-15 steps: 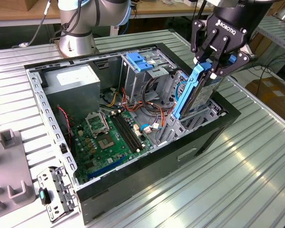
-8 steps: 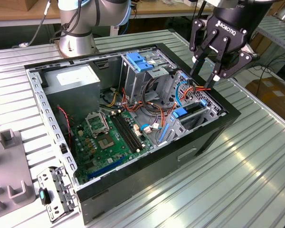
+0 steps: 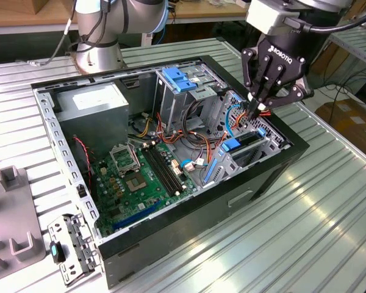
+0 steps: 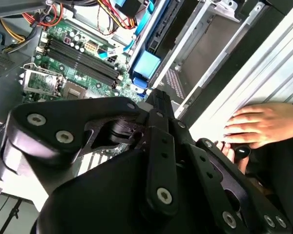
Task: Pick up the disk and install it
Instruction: 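Insert the disk into the insertion slot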
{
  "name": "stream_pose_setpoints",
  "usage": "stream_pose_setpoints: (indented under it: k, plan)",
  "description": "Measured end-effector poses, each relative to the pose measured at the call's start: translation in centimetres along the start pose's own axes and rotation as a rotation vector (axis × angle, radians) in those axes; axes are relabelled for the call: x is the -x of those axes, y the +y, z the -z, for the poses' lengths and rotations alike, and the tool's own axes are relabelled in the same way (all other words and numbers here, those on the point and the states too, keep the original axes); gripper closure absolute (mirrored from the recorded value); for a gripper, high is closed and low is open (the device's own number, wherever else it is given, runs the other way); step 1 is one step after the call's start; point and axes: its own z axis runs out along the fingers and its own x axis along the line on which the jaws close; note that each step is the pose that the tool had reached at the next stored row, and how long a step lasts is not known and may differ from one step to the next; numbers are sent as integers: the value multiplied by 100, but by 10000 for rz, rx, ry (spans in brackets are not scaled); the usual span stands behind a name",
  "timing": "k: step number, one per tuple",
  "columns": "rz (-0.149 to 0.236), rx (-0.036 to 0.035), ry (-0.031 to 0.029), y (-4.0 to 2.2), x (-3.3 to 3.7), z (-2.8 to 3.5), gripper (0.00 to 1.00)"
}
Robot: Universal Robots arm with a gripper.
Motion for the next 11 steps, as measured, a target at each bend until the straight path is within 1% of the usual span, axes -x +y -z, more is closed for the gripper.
stream_pose_setpoints:
  k: [1,2,5,7,8,10,11]
  plan:
    - [68,-6,4,-2,2,-33,89]
    - [164,-37,7,-3,2,-56,89]
    - [339,-155,13,-3,2,-96,89]
    - [382,-259,15,-4,2,-107,89]
    - [404,-345,11,-3,3,-119,89]
    - [409,-350,-53,-5,4,-152,89]
    - [409,-350,-68,-5,4,-170,89]
